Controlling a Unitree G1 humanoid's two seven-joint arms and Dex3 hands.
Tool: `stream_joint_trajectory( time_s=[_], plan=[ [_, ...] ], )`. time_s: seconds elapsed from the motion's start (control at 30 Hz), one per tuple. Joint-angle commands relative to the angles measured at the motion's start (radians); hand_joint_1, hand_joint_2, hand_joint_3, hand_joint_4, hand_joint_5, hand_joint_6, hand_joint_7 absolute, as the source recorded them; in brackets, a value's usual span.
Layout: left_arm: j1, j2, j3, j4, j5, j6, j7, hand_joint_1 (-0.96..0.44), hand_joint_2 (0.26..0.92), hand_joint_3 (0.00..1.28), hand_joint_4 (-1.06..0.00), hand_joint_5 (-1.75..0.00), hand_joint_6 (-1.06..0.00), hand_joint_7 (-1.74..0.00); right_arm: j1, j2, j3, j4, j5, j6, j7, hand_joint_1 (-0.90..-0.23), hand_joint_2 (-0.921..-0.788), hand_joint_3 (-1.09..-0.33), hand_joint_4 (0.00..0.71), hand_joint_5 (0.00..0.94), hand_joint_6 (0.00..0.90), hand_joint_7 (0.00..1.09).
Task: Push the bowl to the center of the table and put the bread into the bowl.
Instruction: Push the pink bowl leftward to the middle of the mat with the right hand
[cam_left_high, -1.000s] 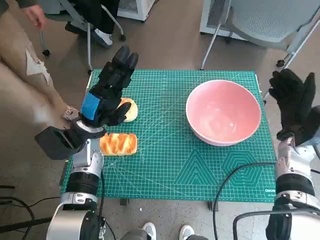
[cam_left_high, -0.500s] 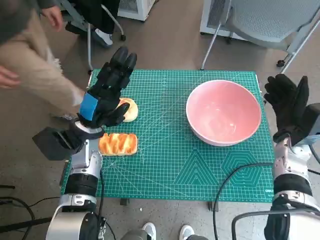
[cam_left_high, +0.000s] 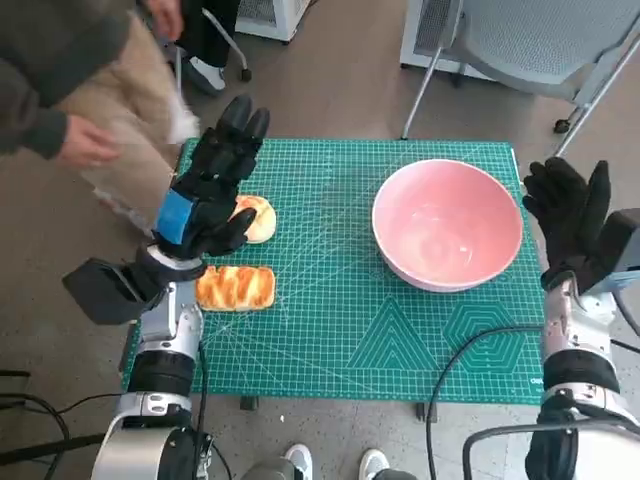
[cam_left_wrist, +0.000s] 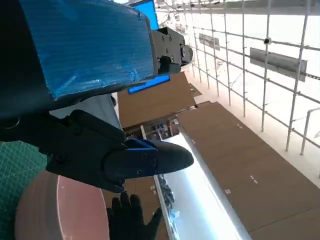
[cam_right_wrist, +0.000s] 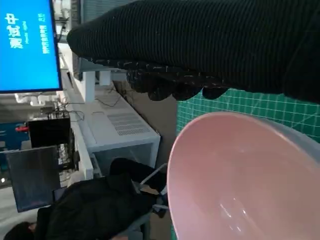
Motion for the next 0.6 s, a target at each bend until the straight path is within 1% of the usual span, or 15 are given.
stream_joint_trajectory(
  time_s=[0.03,0.27,0.4,0.6],
  plan=[
    [0.015,0.01,0.003,-0.02,-0.004,0.011,0.004,-0.71,0.921,0.4,0.0,0.0,-0.13,-0.04,0.032,0.015,0.006,0.013,-0.013,0.019,-0.018,-0.675,-0.921,-0.886,0.197,0.013,0.195,0.12],
    [0.025,0.012,0.002,-0.037,-0.005,0.016,0.006,-0.71,0.921,0.4,0.0,0.0,-0.13,-0.04,0.032,0.021,0.007,0.014,-0.013,0.016,-0.022,-0.677,-0.921,-0.886,0.2,0.01,0.201,0.12],
    [0.031,0.013,0.002,-0.047,-0.008,0.021,0.005,-0.71,0.921,0.4,0.0,0.0,-0.12,-0.04,0.036,0.026,0.015,0.014,-0.02,0.011,-0.029,-0.671,-0.921,-0.887,0.2,0.008,0.205,0.11],
    [0.038,0.018,0.004,-0.053,-0.011,0.025,0.001,-0.71,0.921,0.4,0.0,0.0,-0.12,-0.05,0.04,0.034,0.01,0.017,-0.018,0.013,-0.017,-0.669,-0.921,-0.891,0.202,0.007,0.219,0.11]
  ],
)
